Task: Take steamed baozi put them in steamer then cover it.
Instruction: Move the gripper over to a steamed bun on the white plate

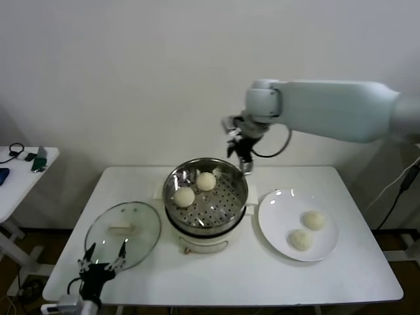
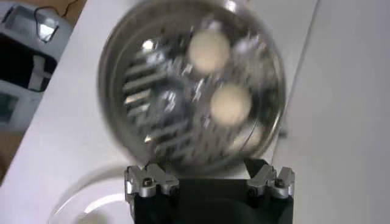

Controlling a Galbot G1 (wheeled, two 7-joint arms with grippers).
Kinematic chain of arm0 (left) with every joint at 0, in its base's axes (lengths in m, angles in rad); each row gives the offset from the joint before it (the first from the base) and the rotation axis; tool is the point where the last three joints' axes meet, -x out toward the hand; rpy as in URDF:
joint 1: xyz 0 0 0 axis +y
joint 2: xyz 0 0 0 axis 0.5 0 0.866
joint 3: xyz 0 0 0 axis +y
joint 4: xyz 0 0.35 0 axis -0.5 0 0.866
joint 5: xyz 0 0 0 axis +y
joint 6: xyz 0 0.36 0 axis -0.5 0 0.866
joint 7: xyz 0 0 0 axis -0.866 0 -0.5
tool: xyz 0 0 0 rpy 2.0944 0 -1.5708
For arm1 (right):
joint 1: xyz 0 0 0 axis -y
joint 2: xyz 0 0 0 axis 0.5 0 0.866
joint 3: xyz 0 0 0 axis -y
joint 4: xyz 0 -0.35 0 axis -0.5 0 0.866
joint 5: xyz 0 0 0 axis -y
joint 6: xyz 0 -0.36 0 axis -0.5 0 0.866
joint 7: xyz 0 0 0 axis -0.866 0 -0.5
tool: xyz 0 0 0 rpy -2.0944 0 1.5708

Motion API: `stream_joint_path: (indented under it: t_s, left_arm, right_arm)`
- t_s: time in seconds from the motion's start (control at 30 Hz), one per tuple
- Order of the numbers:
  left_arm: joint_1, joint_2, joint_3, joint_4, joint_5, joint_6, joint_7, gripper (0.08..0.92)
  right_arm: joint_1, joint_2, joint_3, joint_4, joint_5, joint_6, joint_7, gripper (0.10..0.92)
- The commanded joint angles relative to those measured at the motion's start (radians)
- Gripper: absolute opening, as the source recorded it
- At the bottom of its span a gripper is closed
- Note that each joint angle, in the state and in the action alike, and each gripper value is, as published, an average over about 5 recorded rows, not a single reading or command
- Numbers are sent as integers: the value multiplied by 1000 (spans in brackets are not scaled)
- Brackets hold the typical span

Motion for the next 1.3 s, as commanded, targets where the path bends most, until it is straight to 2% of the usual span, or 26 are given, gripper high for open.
stream_joint_path:
  t_s: [0.03, 0.27, 0.87, 1.3]
  left_arm:
    - [-1, 0, 0, 1, 2, 0, 1, 823]
    - [-2, -7, -6, 5, 1, -2, 1, 823]
    - [13, -16, -16, 21, -1, -19, -3, 823]
    - [16, -10, -15, 19, 0, -20, -3, 823]
  right_arm:
    - [34, -323, -141, 176, -102, 24, -19, 823]
    - [-131, -401, -116, 206, -214, -7, 28, 823]
    - [-491, -378, 137, 48, -379, -44, 91, 823]
    - [-576, -332, 216, -21, -392, -63, 108, 823]
